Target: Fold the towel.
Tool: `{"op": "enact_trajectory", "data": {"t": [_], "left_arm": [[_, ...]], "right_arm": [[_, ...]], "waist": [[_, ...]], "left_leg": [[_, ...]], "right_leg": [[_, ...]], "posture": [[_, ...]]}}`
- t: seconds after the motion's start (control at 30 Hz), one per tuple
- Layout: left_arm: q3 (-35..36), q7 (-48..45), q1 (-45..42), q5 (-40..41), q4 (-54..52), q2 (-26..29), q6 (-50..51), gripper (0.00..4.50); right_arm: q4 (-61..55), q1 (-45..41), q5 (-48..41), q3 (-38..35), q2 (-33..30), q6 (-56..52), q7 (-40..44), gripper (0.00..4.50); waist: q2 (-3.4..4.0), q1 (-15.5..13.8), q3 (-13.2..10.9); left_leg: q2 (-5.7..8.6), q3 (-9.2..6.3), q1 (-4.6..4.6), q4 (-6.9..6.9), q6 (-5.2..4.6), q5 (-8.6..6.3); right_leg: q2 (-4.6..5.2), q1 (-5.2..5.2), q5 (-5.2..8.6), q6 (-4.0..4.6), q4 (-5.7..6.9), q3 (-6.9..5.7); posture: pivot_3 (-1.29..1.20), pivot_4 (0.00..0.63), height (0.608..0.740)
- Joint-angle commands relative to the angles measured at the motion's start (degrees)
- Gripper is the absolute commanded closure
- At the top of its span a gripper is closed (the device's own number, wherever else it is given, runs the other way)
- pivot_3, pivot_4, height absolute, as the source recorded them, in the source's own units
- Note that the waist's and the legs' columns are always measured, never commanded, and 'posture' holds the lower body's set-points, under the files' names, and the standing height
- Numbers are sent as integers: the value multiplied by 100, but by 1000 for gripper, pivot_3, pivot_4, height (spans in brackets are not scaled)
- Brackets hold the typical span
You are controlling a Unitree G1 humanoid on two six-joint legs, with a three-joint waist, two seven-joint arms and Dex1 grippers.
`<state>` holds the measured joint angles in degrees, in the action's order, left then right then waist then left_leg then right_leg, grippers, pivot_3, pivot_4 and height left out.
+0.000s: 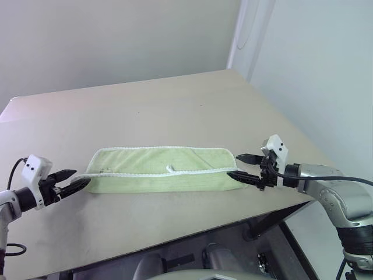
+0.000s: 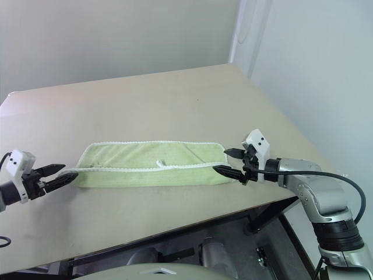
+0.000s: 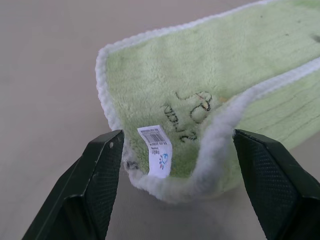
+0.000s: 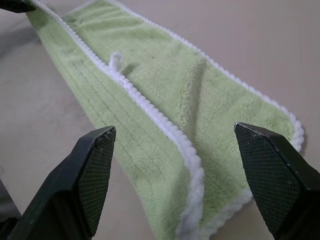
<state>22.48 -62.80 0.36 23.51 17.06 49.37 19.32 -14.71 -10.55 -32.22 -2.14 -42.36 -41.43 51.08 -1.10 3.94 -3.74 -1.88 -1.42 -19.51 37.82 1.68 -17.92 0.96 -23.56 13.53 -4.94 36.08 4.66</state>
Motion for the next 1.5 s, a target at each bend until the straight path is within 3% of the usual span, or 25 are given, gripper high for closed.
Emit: {"op": "enact_trajectory", "data": {"t": [0.03, 0.13, 0.23, 0.47, 0.97, 1.07, 1.37, 1.5], "left_arm": [[-171, -145, -312, -143, 137, 158, -268, 848], [-232, -284, -451, -109, 202, 159, -301, 848], [-261, -537, -405, -63, 177, 226, -321, 1740], [-185, -863, -340, 11, 277, 397, -290, 4358], [-352, -592, -459, -176, 306, 313, -322, 4467], [-367, -550, -455, -168, 257, 279, -294, 4500], [-362, -559, -426, -161, 274, 280, -306, 4500], [-238, -439, -662, -27, 334, 215, -236, 4500]], "right_arm": [[-41, -50, 14, -48, -18, -5, -20, 555], [-72, -7, 22, -59, -9, 1, -40, 555], [-137, 65, 13, -81, -10, 8, -60, 524], [-200, 193, 7, -113, -7, 36, -124, 524], [261, -294, -93, 124, 126, -844, -289, 524], [241, -344, -123, 90, 123, -934, -289, 1113], [76, -238, -272, -98, 51, -956, -194, 4315], [95, -437, -428, -423, 200, -804, -324, 4464]], "waist": [[0, 0, 0], [0, 4, 0], [0, 5, 0], [0, 2, -1], [0, 2, -1], [0, 2, -1], [0, 2, -1], [0, 1, -2]], "left_leg": [[0, 0, 0, 0, 0, 0], [0, 0, -3, 0, 0, 0], [0, 2, -3, -3, 0, 0], [-1, 1, -2, -3, 0, 0], [-1, 1, -2, -3, 0, 0], [-1, 1, -3, -4, 0, 0], [-1, 1, -3, -7, 0, 0], [-1, 1, -3, -7, 0, 0]], "right_leg": [[0, 0, 0, 0, 0, 0], [0, 0, 0, 0, 0, 0], [0, -2, 0, 0, 0, 1], [0, -3, 0, 0, 0, 1], [0, -4, 0, 0, 1, 1], [0, -4, 0, 0, 0, 1], [0, -5, 0, 0, 0, 1], [0, -6, 0, 0, -1, 1]], "posture": [[0, 0, 740], [0, 0, 740], [0, 0, 740], [0, 0, 740], [0, 0, 740], [0, 0, 740], [0, 0, 740], [0, 0, 740]]}}
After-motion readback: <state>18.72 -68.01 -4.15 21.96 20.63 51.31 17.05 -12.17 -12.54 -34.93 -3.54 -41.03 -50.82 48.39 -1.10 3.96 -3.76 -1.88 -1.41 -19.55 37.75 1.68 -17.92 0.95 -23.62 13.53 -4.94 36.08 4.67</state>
